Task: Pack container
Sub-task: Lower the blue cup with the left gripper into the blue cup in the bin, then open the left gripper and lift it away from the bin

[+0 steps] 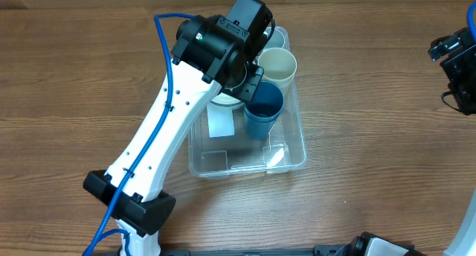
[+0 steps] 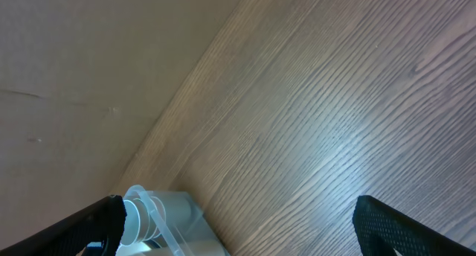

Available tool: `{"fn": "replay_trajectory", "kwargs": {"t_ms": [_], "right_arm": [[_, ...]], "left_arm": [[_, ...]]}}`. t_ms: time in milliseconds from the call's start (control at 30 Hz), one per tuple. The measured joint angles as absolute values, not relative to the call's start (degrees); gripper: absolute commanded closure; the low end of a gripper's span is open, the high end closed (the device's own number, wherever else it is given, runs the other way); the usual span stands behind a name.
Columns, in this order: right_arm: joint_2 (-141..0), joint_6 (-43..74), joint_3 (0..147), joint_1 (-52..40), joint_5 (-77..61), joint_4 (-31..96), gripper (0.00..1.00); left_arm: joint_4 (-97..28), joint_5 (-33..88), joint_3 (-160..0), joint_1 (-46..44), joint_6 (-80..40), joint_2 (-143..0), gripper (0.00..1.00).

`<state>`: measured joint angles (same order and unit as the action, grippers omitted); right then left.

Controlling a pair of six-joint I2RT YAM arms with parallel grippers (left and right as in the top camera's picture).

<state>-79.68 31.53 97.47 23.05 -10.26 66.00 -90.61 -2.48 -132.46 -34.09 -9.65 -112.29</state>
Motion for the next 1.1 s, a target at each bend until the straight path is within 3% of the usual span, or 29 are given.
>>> {"fn": "replay_trajectory", "kwargs": {"t_ms": [67, 133, 167, 400, 767, 1100], "right_arm": [[-79.7, 31.6, 97.5, 23.0, -10.2, 66.0, 0.0], [-79.7, 31.5, 97.5, 23.0, -10.3, 66.0, 0.0], [-79.7, 31.5, 97.5, 23.0, -10.2, 66.1, 0.0], [-79.7, 31.6, 97.5, 23.0, -10.3, 66.0, 0.0], [-79.7, 31.6, 97.5, 23.0, -10.3, 66.0, 0.0], [-79.7, 31.5, 97.5, 23.0, -10.3, 66.0, 0.0]], "left_arm": [[-91.3, -3.2, -132.5, -33.8, -10.0, -111.2, 0.28], [-93.4, -6.1, -132.5, -32.8, -10.6, -108.9, 0.03], [-94.4, -8.0, -132.5, -31.9, -10.7, -107.5, 0.0], [-96.7, -17.0, -132.5, -25.2, -11.0, -96.6, 0.0], [-96.4, -14.3, -132.5, -25.1, -11.0, -95.5, 0.0], [-84.2, -12.8, -132.5, -24.7, -5.0, -95.5, 0.0]]}}
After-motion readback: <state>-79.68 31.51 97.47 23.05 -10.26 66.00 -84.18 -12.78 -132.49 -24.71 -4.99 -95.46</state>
